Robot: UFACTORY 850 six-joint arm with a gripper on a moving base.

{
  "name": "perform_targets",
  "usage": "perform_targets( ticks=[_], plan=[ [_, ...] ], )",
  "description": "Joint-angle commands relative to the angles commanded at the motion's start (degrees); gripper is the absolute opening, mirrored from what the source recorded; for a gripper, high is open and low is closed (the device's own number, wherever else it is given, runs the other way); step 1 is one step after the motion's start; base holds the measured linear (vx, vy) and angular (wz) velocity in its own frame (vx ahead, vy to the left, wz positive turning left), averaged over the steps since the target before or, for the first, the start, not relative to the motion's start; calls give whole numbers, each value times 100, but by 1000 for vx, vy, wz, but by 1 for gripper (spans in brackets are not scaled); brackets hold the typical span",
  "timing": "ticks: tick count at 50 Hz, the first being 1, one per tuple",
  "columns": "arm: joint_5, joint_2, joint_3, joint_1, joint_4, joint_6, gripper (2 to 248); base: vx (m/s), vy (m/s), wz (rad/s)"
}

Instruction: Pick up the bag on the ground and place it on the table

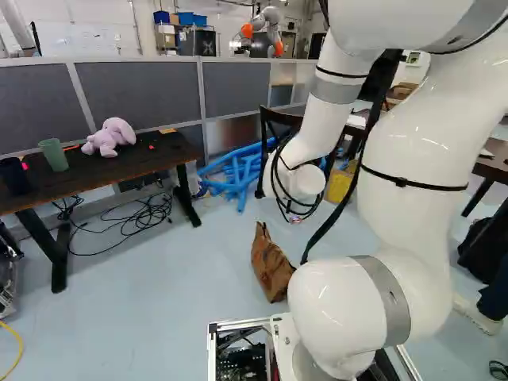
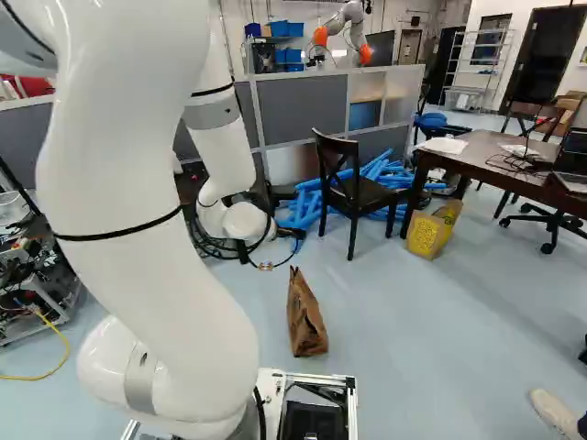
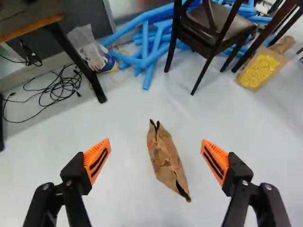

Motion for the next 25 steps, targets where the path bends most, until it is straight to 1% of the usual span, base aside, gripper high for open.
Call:
perform_targets(
  ticks=[25],
  plan=[
    [-821,-837,-543,-260,-77,0,247,0,0,0]
  ],
)
